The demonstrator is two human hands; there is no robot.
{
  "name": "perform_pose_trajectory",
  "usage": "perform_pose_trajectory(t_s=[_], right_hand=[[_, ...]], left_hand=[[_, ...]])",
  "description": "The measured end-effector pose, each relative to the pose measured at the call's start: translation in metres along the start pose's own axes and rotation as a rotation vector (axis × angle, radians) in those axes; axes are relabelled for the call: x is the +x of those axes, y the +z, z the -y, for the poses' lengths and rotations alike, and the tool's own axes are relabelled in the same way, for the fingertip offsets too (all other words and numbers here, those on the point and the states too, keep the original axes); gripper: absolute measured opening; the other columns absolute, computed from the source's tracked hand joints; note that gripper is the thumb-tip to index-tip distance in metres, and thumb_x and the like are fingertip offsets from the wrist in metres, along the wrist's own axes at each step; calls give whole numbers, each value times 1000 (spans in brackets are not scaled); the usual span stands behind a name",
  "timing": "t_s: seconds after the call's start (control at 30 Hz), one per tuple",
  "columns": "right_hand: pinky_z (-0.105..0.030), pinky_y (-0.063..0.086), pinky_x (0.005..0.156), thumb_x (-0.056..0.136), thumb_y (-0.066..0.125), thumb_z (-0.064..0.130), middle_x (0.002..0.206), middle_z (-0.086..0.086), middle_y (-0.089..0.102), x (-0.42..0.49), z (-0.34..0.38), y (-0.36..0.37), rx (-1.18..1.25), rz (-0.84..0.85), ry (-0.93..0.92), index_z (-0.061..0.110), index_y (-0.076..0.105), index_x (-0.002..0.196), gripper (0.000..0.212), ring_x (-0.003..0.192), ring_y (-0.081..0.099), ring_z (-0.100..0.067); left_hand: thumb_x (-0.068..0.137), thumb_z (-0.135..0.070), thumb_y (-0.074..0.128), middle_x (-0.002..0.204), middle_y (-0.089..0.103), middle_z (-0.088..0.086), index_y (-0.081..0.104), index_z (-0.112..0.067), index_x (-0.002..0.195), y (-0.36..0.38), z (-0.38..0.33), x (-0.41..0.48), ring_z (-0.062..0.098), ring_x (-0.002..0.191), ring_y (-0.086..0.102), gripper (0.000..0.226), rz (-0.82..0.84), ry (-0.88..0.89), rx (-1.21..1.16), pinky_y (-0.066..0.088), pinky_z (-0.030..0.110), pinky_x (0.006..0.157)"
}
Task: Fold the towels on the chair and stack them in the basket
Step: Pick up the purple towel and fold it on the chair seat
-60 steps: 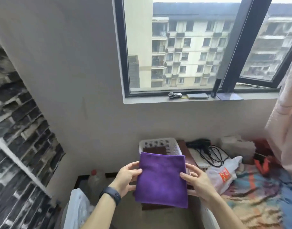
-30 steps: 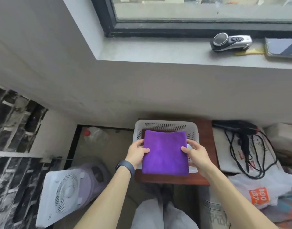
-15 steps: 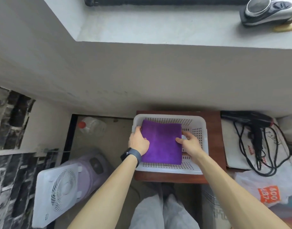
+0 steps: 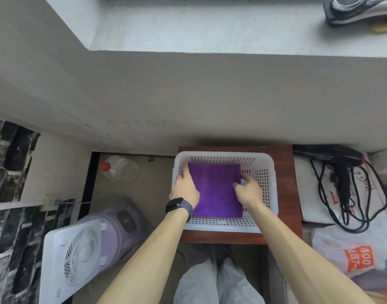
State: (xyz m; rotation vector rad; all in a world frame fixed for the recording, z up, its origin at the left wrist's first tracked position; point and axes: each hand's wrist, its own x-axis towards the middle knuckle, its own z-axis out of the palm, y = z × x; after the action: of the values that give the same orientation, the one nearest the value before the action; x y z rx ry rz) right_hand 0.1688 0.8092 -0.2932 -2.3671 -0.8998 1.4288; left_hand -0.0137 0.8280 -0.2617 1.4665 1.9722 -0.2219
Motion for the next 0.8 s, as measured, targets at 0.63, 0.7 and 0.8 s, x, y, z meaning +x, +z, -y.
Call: perform_pose_trajectory(t_s=[0.63, 0.7, 0.8], right_hand=[[-57, 14, 122, 104, 22, 48, 167, 1, 5, 12, -52, 43, -792, -107, -574, 23, 8, 160, 62, 154, -2, -17], [-57, 11, 122, 104, 20, 50, 167, 3, -2, 18, -57, 46, -796, -77, -555, 25, 2, 159, 63, 153, -8, -15], [-58, 4, 122, 103, 19, 51, 166, 5, -9, 20, -57, 51, -807, -55, -517, 28, -5, 157, 63, 152, -14, -14]], left_hand=[[86, -80, 15, 163, -15, 9, -15, -26, 155, 18, 45, 24, 28, 151, -12, 92, 59, 560, 786, -17, 66, 111], [85, -82, 12, 163, -16, 12, -18, -24, 154, 24, 41, 26, 31, 151, -12, 94, 56, 530, 884, -17, 70, 108], [84, -83, 10, 161, -22, 13, -26, -23, 149, 30, 36, 28, 33, 149, -16, 96, 61, 469, 978, -18, 75, 103]])
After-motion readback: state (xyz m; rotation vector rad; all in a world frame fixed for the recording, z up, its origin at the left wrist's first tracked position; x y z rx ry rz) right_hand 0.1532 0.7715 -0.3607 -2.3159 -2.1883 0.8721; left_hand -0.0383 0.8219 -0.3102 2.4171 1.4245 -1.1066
